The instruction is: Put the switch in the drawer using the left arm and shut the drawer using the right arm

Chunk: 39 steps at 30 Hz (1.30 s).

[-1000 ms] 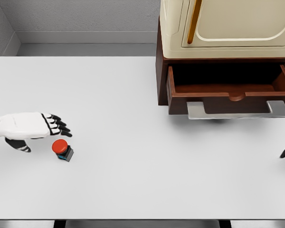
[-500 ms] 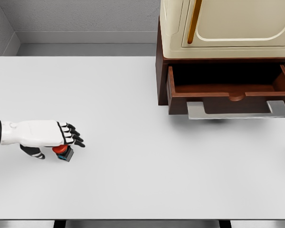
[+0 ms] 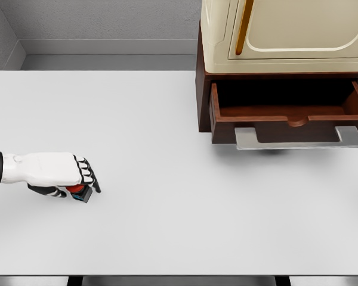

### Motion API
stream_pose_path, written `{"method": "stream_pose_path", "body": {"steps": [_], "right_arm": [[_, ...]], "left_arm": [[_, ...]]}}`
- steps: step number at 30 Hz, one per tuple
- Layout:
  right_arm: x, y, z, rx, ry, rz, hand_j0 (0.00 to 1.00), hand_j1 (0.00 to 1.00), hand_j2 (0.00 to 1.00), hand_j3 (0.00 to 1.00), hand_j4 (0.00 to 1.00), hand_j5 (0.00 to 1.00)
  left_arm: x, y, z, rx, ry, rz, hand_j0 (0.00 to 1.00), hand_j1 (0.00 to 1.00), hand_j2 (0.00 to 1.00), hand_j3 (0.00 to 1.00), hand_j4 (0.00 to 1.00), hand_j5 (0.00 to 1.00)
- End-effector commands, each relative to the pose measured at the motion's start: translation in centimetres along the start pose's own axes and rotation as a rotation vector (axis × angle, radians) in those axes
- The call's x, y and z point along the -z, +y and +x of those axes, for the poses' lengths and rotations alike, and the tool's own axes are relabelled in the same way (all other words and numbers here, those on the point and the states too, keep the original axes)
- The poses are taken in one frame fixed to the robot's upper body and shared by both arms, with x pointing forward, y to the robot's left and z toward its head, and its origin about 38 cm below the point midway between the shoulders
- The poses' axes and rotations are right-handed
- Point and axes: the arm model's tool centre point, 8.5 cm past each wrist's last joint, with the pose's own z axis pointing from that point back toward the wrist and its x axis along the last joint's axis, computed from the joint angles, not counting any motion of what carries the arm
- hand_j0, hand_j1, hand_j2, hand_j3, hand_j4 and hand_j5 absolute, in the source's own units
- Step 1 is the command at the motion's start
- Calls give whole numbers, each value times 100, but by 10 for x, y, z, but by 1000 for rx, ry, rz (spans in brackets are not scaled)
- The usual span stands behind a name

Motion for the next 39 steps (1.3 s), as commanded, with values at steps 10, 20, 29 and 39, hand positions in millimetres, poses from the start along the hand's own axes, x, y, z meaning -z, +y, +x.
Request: {"method": "stream_pose_path", "body": {"steps": [10, 20, 29, 39], "right_arm": [[-1, -1, 0, 6, 3, -3, 50, 50, 50, 50, 50, 50], [-2, -1, 0, 5, 3, -4, 50, 50, 50, 50, 50, 50], [-1, -1, 0, 6, 3, -3, 51, 51, 51, 51, 51, 51], [-2, 0, 0, 7, 3, -2, 51, 51, 51, 51, 51, 51]], "left_arm": [[-1, 0, 1, -3, 0, -1, 49, 49, 49, 49, 49, 49], [3, 14, 7, 35, -22, 12, 37, 37, 37, 37, 37, 37], [28, 76, 15, 124, -94, 157, 36, 36, 36, 36, 36, 36], [32, 111, 11, 59, -153, 279, 35, 35, 35, 35, 35, 35]]}}
